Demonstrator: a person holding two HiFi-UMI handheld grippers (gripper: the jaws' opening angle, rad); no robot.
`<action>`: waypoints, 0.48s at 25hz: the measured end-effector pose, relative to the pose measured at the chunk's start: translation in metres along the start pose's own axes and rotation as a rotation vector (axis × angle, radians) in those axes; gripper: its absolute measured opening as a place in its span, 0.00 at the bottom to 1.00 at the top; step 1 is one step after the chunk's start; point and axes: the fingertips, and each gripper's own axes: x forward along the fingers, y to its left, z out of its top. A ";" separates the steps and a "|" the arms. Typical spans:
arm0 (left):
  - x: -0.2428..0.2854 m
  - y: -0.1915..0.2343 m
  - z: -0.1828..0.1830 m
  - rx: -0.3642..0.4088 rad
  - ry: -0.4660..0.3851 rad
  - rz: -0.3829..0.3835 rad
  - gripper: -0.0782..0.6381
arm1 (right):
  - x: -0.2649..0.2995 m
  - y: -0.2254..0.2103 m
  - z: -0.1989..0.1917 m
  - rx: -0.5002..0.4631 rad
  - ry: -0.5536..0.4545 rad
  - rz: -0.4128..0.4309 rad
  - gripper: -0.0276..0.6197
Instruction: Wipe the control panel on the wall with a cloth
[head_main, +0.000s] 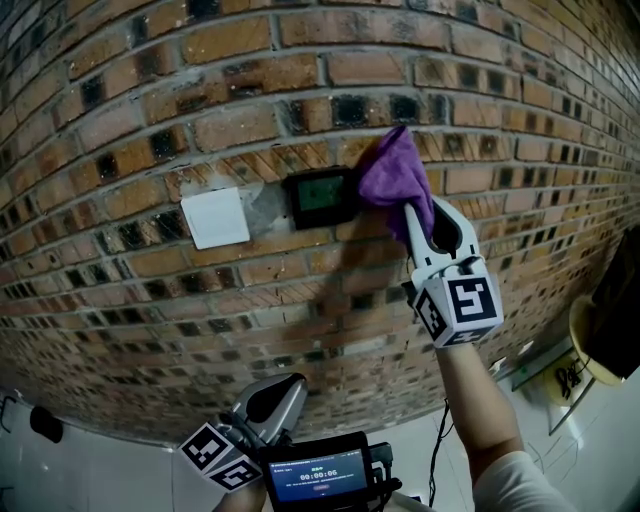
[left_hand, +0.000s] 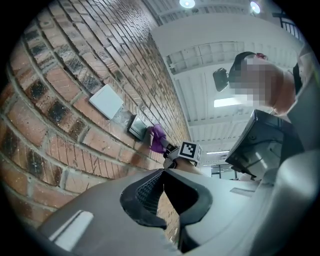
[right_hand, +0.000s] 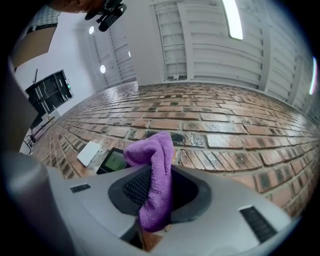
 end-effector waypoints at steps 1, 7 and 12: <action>-0.001 0.000 0.000 -0.001 0.002 -0.001 0.09 | -0.001 -0.001 0.002 0.000 -0.003 -0.004 0.20; -0.006 -0.001 0.001 0.001 -0.001 0.001 0.09 | 0.000 0.021 0.010 0.004 -0.021 0.036 0.20; -0.014 -0.002 0.008 0.000 -0.006 0.014 0.09 | 0.012 0.071 0.018 0.023 -0.044 0.131 0.20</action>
